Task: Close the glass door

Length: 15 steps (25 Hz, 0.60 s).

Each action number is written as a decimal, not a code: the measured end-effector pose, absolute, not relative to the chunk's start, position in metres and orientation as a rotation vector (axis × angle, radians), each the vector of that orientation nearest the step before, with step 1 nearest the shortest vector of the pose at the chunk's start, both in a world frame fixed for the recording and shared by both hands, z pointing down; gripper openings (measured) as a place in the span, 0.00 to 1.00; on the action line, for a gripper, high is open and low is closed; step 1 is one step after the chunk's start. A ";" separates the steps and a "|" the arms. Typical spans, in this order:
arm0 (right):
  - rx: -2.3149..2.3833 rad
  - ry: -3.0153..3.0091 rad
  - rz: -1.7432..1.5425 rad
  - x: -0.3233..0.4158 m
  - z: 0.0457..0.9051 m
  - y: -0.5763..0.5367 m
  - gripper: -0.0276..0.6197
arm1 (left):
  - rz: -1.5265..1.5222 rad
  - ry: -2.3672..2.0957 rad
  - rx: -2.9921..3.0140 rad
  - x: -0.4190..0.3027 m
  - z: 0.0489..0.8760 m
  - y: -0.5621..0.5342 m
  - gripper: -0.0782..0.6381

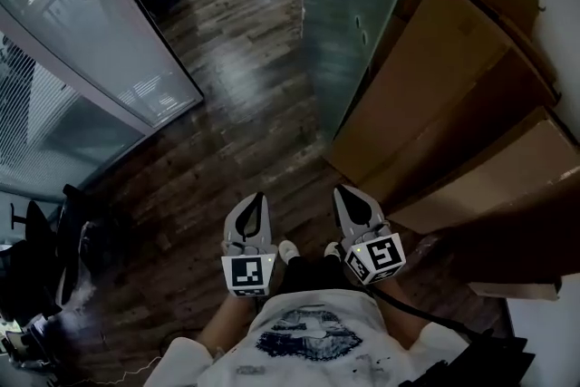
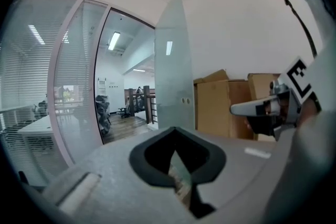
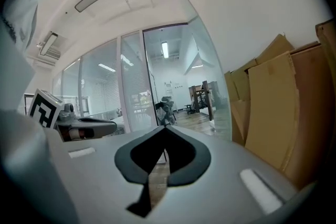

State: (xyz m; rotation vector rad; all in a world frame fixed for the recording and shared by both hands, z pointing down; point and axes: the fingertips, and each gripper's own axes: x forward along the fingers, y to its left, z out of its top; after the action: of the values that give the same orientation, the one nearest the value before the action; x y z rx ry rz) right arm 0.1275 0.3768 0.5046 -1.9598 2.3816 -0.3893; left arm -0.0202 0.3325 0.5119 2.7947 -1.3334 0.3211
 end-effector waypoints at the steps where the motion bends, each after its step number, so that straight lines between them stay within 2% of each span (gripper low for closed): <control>1: -1.965 2.377 -0.386 0.131 0.503 0.379 0.05 | 0.320 -1.331 2.799 -0.016 0.510 0.335 0.11; 15: -1.934 2.403 -0.322 0.188 0.492 0.386 0.05 | 0.300 -1.341 2.838 0.052 0.485 0.349 0.11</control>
State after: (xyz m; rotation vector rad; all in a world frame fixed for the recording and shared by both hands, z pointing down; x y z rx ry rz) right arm 0.1884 0.3860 0.4924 -1.9337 2.4034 -0.3216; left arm 0.0522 0.3492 0.4850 2.8375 -1.3411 0.2998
